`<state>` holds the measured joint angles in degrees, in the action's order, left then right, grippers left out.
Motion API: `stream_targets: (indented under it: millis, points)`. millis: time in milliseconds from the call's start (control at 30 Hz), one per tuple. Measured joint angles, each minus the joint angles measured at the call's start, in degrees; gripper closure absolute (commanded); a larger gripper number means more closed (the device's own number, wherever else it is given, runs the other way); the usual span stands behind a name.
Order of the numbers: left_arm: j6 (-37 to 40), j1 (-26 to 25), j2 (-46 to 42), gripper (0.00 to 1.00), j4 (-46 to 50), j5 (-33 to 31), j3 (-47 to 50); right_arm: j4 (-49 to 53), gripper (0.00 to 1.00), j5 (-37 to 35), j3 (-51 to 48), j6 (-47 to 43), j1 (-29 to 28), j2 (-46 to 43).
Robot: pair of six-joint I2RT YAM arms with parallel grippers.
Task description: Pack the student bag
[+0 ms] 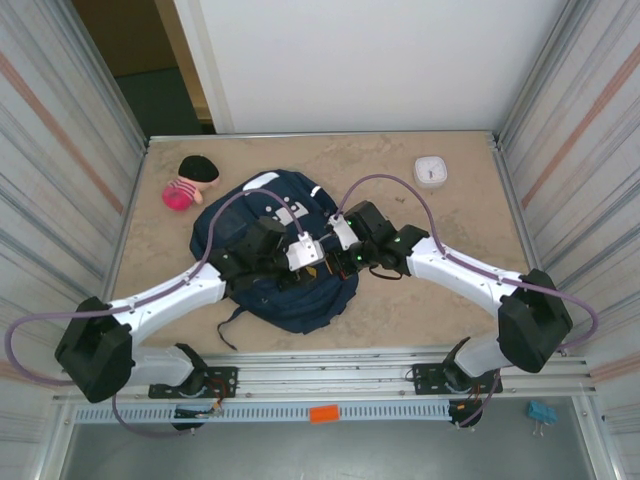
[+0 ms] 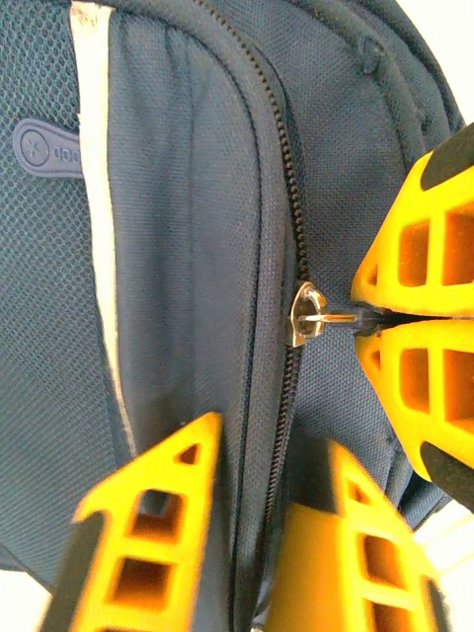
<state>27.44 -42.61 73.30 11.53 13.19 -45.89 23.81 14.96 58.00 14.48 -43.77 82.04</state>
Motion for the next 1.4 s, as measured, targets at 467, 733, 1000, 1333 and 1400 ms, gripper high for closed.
stream_targets:
  millis: [467,733,1000,1333,1400]
  points:
    - [10.03,10.45,-16.52,0.88,4.79,12.74,8.59,-2.45,1.0,7.52,-2.27,-0.07,6.47,-0.68]
    - [9.7,12.72,-19.89,0.41,7.93,15.32,9.88,-2.56,1.0,4.59,-2.27,-0.09,2.38,-0.66]
    - [4.09,4.0,-11.63,0.39,4.0,9.03,5.25,-1.81,1.0,2.36,-2.29,-0.07,0.96,-2.25]
    - [0.13,-0.22,-4.83,0.79,-0.96,4.44,3.65,-0.79,1.0,1.05,-2.89,0.07,1.46,-4.26]
    - [0.63,-0.28,-4.92,0.87,-1.81,5.84,3.65,-0.55,1.0,1.62,-3.28,0.17,3.02,-4.37]
